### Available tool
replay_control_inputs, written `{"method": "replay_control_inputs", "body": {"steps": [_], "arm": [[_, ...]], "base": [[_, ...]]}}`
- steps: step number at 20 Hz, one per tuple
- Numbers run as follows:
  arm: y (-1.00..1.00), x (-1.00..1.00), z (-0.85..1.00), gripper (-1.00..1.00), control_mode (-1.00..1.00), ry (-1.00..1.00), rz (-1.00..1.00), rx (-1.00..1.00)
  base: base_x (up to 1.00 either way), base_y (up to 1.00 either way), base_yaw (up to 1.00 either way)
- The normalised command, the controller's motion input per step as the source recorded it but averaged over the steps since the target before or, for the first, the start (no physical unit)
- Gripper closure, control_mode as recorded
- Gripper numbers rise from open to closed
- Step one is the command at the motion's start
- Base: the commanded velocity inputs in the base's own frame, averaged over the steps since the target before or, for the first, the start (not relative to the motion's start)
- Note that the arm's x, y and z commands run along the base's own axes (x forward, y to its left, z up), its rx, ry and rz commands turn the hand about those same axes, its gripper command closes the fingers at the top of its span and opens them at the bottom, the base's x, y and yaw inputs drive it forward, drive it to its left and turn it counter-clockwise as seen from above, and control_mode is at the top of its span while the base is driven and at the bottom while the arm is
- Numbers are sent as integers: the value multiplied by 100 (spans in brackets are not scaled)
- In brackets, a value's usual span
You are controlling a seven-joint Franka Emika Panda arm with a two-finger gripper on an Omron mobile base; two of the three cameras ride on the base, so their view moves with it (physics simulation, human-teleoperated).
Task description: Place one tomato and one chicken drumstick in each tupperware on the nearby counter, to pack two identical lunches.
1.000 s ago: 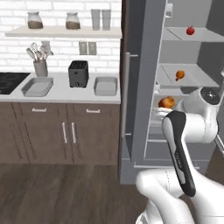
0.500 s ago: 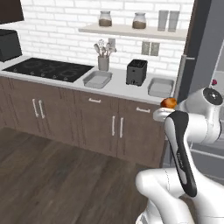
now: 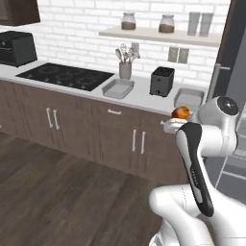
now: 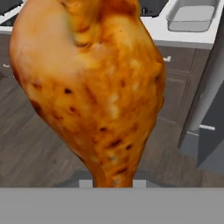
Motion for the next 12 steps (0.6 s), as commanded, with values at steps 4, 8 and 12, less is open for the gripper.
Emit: {"method": "replay_control_inputs", "body": {"steps": [4,8,12], "arm": [[0,0,0,100,100,0,0,0],[0,0,0,100,100,0,0,0],[0,0,0,100,100,0,0,0]], "base": [[100,54,0],[100,32,0],[100,47,-3]]}}
